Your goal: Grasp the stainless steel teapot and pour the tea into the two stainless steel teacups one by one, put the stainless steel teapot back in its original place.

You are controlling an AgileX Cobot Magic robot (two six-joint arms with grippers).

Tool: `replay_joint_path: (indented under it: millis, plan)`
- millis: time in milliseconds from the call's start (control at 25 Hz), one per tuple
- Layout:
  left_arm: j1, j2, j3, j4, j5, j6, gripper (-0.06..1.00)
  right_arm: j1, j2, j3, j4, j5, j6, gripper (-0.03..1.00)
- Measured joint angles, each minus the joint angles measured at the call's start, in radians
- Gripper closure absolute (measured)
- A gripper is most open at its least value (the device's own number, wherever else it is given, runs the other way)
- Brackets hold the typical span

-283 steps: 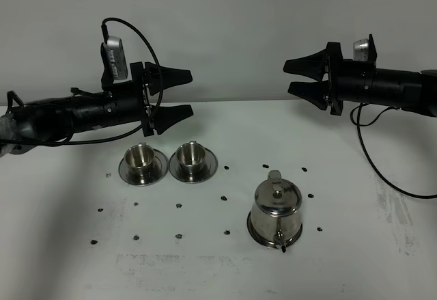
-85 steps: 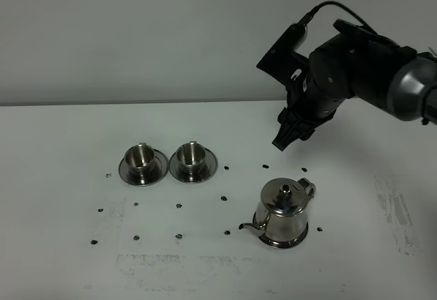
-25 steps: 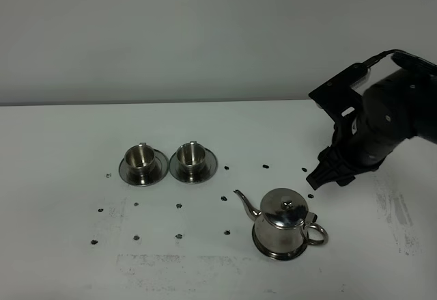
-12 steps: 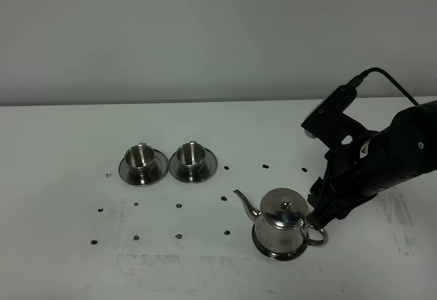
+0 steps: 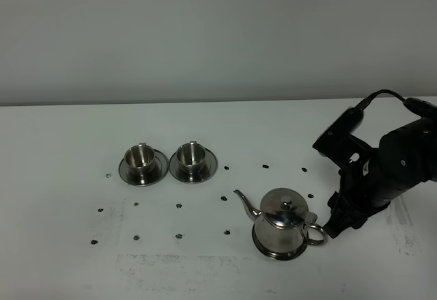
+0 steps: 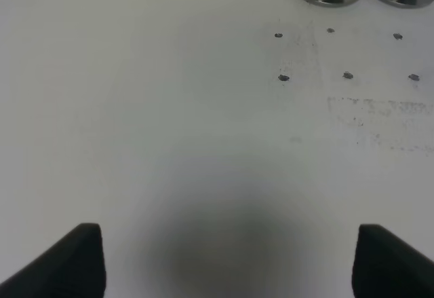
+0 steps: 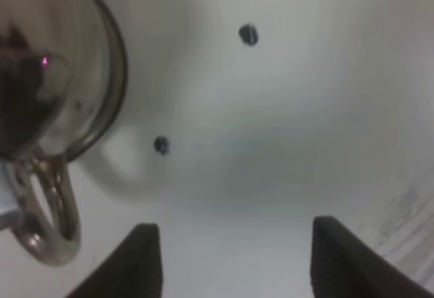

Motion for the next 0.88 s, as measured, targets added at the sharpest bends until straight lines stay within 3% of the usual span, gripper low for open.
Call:
replay_joint_path:
  millis: [320, 640, 880]
  plan:
    - [0.0, 0.0, 0.0, 0.0, 0.0, 0.0, 0.22, 0.009, 0.026, 0.03, 0.037, -0.031, 0.001, 0.5]
    - [0.0, 0.0, 0.0, 0.0, 0.0, 0.0, 0.22, 0.028, 0.026, 0.03, 0.268, -0.024, -0.219, 0.5]
    - [0.0, 0.0, 0.0, 0.0, 0.0, 0.0, 0.22, 0.024, 0.026, 0.03, 0.389, 0.026, -0.272, 0.5]
